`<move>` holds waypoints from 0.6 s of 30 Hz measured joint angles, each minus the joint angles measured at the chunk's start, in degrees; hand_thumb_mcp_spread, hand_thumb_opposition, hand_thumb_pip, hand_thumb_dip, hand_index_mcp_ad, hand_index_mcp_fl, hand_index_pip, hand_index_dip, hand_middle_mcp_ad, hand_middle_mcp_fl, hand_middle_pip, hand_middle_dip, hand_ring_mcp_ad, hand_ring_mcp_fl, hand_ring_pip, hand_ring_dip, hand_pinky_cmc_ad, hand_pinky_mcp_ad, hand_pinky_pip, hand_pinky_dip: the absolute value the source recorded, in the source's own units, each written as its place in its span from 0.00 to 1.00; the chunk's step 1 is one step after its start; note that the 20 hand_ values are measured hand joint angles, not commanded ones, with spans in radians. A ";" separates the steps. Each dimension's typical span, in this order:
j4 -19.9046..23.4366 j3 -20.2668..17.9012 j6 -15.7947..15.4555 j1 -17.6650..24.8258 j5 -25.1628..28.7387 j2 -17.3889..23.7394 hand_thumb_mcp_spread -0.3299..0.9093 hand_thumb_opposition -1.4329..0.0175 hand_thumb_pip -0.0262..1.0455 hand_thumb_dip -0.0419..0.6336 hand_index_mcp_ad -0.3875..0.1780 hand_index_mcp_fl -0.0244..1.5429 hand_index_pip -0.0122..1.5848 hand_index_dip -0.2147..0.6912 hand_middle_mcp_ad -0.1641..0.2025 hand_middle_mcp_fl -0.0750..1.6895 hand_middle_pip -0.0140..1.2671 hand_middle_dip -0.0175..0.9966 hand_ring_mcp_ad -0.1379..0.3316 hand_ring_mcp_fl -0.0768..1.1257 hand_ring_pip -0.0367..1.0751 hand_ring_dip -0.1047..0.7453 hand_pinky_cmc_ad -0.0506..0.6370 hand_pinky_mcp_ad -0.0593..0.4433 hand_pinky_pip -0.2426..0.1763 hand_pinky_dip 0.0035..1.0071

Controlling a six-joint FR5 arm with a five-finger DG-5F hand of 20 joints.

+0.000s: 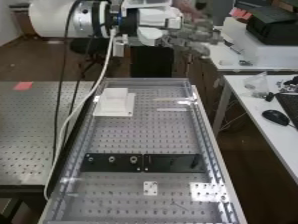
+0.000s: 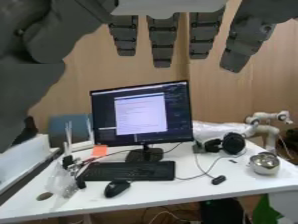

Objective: Grab the chopstick and place it in the clear container

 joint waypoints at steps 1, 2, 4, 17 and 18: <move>-0.38 1.18 -0.41 -0.47 -0.12 -0.70 0.41 0.53 0.30 0.07 0.53 0.03 0.02 0.39 0.69 0.07 0.09 0.15 0.70 0.06 0.08 0.16 0.70 0.69 0.18 0.26; -0.50 1.63 -0.53 -0.61 -0.13 -1.02 0.41 0.53 0.30 0.07 0.53 0.02 0.02 0.38 0.68 0.07 0.09 0.15 0.70 0.06 0.08 0.16 0.70 0.69 0.17 0.26; -1.04 3.84 -0.63 -1.10 0.42 -2.59 0.41 0.53 0.30 0.07 0.53 0.02 0.02 0.38 0.69 0.07 0.09 0.15 0.70 0.06 0.08 0.16 0.70 0.69 0.17 0.26; -2.28 11.97 0.27 -0.93 5.89 -8.11 0.41 0.53 0.30 0.07 0.51 0.03 0.03 0.36 0.67 0.07 0.09 0.15 0.70 0.06 0.08 0.16 0.70 0.69 0.17 0.26; -2.28 12.23 0.66 -0.81 6.70 -8.35 0.41 0.53 0.30 0.07 0.51 0.03 0.03 0.36 0.67 0.07 0.09 0.15 0.70 0.06 0.08 0.16 0.70 0.69 0.17 0.26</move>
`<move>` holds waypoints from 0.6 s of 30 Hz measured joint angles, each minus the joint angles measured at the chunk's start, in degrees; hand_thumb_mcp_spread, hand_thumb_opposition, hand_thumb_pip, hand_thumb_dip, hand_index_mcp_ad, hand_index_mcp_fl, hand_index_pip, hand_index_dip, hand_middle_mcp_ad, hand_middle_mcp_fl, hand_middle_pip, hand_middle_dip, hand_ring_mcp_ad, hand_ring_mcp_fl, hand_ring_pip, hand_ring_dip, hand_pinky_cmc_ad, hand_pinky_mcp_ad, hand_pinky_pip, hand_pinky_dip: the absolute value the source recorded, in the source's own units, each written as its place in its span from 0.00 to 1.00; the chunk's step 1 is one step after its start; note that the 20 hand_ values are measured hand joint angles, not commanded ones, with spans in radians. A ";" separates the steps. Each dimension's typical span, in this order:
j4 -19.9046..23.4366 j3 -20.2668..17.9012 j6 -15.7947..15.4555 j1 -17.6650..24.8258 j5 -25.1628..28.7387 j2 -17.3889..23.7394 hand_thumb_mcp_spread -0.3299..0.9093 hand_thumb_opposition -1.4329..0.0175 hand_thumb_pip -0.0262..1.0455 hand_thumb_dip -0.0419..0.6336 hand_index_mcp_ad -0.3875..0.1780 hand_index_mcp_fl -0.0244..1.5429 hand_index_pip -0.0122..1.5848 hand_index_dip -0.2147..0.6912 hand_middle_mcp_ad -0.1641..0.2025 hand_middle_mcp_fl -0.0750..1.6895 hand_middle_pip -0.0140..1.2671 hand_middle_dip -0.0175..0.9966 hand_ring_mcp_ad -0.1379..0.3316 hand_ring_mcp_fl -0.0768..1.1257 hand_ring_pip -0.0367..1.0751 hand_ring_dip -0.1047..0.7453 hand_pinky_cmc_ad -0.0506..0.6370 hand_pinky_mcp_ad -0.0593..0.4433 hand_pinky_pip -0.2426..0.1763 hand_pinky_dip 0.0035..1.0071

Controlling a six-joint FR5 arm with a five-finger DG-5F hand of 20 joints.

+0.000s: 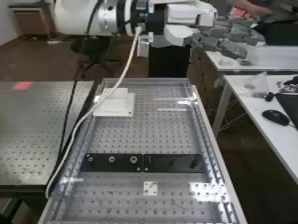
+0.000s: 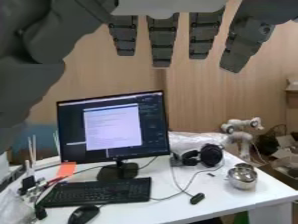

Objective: Grab the chopstick and place it in the clear container

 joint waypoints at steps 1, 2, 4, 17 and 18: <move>-0.02 0.31 0.65 0.14 1.17 -0.23 0.41 0.53 0.30 0.07 0.52 0.03 0.03 0.36 0.69 0.07 0.09 0.15 0.70 0.06 0.08 0.16 0.71 0.69 0.17 0.26; -0.07 0.49 1.21 0.24 1.83 -0.37 0.41 0.53 0.31 0.07 0.53 0.03 0.03 0.36 0.70 0.07 0.09 0.15 0.70 0.06 0.08 0.16 0.70 0.69 0.16 0.26; -0.21 0.73 2.50 0.50 2.29 -0.57 0.41 0.53 0.32 0.07 0.53 0.03 0.03 0.36 0.70 0.07 0.09 0.15 0.70 0.06 0.08 0.16 0.71 0.69 0.17 0.26; 0.55 1.45 3.00 2.03 3.83 -1.07 0.41 0.52 0.33 0.07 0.53 0.03 0.03 0.36 0.70 0.07 0.09 0.15 0.70 0.06 0.08 0.16 0.71 0.69 0.17 0.26; 0.60 1.47 3.00 2.06 3.63 -1.11 0.41 0.52 0.33 0.07 0.53 0.03 0.03 0.36 0.69 0.07 0.09 0.15 0.70 0.06 0.08 0.16 0.71 0.69 0.17 0.26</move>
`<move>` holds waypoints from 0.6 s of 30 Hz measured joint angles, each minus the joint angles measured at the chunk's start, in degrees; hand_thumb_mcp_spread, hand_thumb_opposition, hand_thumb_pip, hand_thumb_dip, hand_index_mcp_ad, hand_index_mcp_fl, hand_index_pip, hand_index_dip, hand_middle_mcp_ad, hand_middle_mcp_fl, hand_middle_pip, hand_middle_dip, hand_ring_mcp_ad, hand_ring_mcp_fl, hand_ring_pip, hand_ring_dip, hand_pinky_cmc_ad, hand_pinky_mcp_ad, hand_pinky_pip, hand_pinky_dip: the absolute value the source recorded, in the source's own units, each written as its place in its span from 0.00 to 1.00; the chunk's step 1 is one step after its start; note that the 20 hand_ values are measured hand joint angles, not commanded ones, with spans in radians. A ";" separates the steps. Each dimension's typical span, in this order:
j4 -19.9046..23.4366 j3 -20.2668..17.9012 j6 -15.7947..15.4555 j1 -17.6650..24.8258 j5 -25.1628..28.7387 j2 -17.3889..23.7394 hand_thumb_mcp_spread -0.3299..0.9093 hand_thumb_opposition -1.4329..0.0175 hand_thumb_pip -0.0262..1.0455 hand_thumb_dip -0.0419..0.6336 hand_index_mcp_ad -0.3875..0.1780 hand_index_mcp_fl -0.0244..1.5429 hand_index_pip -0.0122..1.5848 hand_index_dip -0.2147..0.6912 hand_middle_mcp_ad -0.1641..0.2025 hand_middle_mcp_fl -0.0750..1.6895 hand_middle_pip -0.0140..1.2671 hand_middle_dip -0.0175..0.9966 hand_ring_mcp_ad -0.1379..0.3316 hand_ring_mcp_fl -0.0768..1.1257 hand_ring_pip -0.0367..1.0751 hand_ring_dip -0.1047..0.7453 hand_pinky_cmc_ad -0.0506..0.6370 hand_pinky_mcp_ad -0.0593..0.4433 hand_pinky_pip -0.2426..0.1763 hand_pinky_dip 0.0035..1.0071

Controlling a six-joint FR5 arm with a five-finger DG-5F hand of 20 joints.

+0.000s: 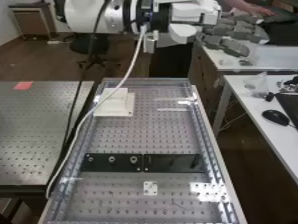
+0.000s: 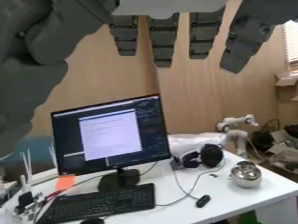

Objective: Grab the chopstick and place it in the clear container

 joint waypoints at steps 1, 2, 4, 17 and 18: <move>0.08 0.03 0.00 0.07 -0.10 -0.07 0.41 0.52 0.33 0.07 0.52 0.03 0.03 0.36 0.69 0.07 0.09 0.15 0.70 0.06 0.08 0.16 0.71 0.69 0.17 0.26; 0.10 0.06 -0.01 0.12 0.09 -0.11 0.41 0.51 0.33 0.07 0.53 0.03 0.03 0.36 0.70 0.07 0.09 0.15 0.70 0.06 0.08 0.16 0.71 0.69 0.17 0.26; 0.10 0.08 -0.12 0.26 0.43 -0.13 0.41 0.51 0.33 0.07 0.53 0.03 0.03 0.36 0.70 0.07 0.09 0.15 0.70 0.06 0.08 0.16 0.71 0.69 0.17 0.27; 0.75 -0.87 -1.06 1.05 1.97 0.72 0.42 0.51 0.33 0.07 0.53 0.03 0.03 0.35 0.70 0.08 0.09 0.15 0.70 0.06 0.08 0.16 0.71 0.69 0.17 0.28; 0.77 -0.88 -1.10 1.08 2.07 0.72 0.42 0.51 0.33 0.07 0.53 0.03 0.03 0.35 0.70 0.08 0.09 0.15 0.70 0.06 0.08 0.16 0.71 0.69 0.17 0.28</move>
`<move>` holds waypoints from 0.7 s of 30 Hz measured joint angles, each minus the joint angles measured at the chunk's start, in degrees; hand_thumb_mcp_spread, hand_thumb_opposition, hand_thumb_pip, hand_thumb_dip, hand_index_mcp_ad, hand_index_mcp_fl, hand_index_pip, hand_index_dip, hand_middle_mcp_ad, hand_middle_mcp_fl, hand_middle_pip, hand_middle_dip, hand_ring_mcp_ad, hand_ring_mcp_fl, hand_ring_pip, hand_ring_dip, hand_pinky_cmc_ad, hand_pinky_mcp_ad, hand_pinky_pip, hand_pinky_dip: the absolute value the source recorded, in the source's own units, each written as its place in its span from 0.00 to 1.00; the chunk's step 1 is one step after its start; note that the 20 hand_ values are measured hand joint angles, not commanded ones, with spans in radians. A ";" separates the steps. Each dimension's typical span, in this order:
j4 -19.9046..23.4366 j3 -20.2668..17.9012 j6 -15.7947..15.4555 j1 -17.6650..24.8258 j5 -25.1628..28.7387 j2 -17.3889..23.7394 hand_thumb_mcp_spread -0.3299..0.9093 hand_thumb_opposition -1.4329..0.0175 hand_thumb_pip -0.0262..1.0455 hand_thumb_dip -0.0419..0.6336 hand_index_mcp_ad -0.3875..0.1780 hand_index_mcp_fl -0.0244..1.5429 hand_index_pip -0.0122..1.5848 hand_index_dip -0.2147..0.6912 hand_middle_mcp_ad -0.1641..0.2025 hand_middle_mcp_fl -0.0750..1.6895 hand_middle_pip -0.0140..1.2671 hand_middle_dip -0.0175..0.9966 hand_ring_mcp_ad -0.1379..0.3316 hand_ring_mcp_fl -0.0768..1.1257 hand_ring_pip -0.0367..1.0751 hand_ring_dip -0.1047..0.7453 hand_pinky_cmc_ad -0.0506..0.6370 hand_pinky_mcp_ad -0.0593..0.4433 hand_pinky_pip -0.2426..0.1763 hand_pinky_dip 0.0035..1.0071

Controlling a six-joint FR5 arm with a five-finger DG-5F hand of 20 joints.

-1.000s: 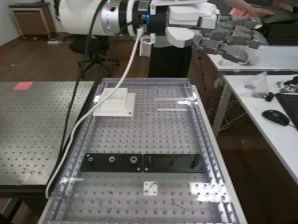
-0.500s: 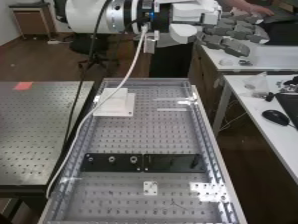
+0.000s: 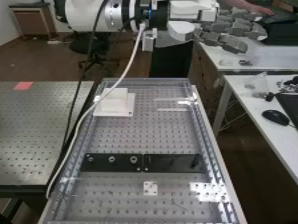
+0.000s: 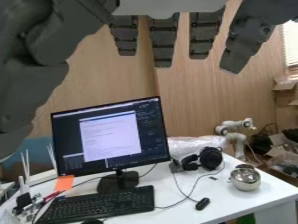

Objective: Grab the chopstick and place it in the clear container

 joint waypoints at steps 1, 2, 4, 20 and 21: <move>0.06 -0.02 -0.09 0.04 0.28 0.02 0.42 0.51 0.33 0.07 0.53 0.03 0.03 0.35 0.70 0.08 0.09 0.15 0.70 0.06 0.08 0.16 0.71 0.69 0.17 0.28; 0.13 -0.05 -0.16 0.04 0.30 0.04 0.42 0.51 0.33 0.07 0.53 0.03 0.03 0.35 0.70 0.08 0.09 0.15 0.70 0.06 0.08 0.16 0.71 0.69 0.17 0.28; 0.20 -0.06 -0.29 0.03 -0.36 0.07 0.42 0.51 0.33 0.07 0.53 0.03 0.03 0.35 0.70 0.08 0.09 0.15 0.70 0.06 0.08 0.16 0.71 0.69 0.17 0.28; 0.09 0.49 -0.93 0.28 0.48 -0.17 0.42 0.51 0.33 0.07 0.53 0.03 0.03 0.34 0.70 0.05 0.09 0.15 0.70 0.06 0.08 0.16 0.71 0.69 0.17 0.29; 0.10 0.50 -0.94 0.30 0.59 -0.17 0.42 0.51 0.33 0.07 0.53 0.03 0.03 0.34 0.70 0.05 0.09 0.15 0.70 0.06 0.08 0.16 0.71 0.69 0.17 0.29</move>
